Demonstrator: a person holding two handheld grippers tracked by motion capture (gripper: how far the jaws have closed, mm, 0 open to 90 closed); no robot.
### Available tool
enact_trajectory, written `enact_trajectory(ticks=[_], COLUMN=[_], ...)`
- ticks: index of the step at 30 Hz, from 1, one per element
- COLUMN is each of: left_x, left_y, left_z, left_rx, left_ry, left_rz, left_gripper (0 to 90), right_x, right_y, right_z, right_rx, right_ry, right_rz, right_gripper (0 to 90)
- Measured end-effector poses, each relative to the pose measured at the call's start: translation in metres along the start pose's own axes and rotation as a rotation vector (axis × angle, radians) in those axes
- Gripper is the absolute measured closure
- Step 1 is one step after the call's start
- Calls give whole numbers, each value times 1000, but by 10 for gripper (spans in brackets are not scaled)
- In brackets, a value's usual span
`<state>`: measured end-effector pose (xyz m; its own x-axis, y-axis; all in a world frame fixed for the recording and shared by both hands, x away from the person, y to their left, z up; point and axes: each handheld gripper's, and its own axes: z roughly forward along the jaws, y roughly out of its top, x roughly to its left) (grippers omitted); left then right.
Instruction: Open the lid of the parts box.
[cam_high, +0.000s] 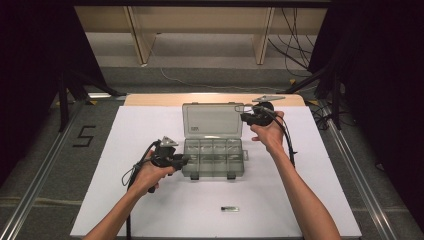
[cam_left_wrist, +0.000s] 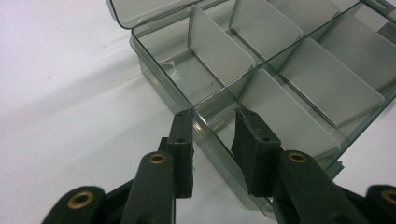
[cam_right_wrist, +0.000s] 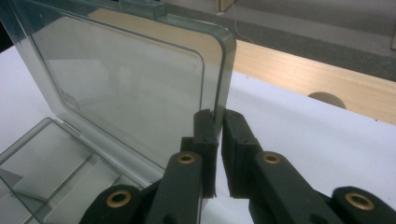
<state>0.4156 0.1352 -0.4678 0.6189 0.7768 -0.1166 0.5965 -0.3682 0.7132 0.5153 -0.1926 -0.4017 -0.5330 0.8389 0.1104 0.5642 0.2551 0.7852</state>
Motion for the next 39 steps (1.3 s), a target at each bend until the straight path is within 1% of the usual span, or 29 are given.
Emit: enact_trajectory(ticks=[1,2,3,4,7,8,10,11,12,14,16,17,18,19,20,21,22,23,24,29,31,32,33,34,35,36,37,38,39], left_x=[0,0,0,0,1,0,1,0,0,0,0,0,0,0,0,0,0,0,0,0,0,0,1,0,1,1,1,1,1], left_y=[0,0,0,0,0,0,0,0,0,0,0,0,0,0,0,0,0,0,0,0,0,0,0,0,0,0,0,0,0], left_z=[0,0,0,0,0,0,0,0,0,0,0,0,0,0,0,0,0,0,0,0,1,1,1,2,2,2,2,2,2], left_rx=[0,-2,-2,-2,1,-3,0,-2,-2,0,-1,-1,-1,1,1,1,-1,0,0,0,-3,-8,-8,-13,-11,-11,-11,-11,-12], left_ry=[0,-3,-3,-3,-8,-2,-4,0,1,5,4,4,5,3,3,3,3,-2,-2,-3,1,-6,-9,-6,-7,-7,-7,-7,-8], left_rz=[0,-1,-1,-1,6,1,5,5,6,15,13,13,11,9,4,4,-4,-6,-7,-10,-12,-23,-24,-35,-32,-32,-33,-33,-31], left_gripper=[679,678,678,678,676,676,676,676,676,676,677,676,676,676,677,677,677,678,678,678,677,676,676,676,676,676,676,676,674], right_x=[-1,-3,-1,-1,-2,-6,-5,-6,-5,-6,-7,-7,-6,-6,-6,-7,-7,-6,-6,-6,-6,-5,-5,-5,-3,-3,-2,-2,-3], right_y=[1,2,4,4,7,8,8,8,9,10,10,11,12,12,13,13,13,13,13,13,13,13,13,12,12,12,12,12,12], right_z=[2,4,4,4,7,9,9,11,11,12,12,12,13,14,13,14,14,15,16,17,18,19,19,19,18,18,19,19,20], right_rx=[-4,-3,15,15,39,15,23,16,30,37,37,50,49,52,63,56,56,58,57,55,54,52,56,57,66,66,62,62,60], right_ry=[0,-14,-11,-11,-14,-16,-17,-20,-26,-21,-14,-20,-22,-24,-37,-25,-25,-37,-41,-46,-47,-55,-61,-60,-64,-64,-65,-65,-67], right_rz=[-15,-29,16,16,50,-9,3,-19,18,22,26,23,29,20,28,33,33,44,32,50,45,56,56,66,94,94,111,111,96], right_gripper=[851,851,851,851,850,850,849,849,849,850,850,848,848,848,848,847,847,847,846,842,841,839,838,838,837,837,836,836,834])
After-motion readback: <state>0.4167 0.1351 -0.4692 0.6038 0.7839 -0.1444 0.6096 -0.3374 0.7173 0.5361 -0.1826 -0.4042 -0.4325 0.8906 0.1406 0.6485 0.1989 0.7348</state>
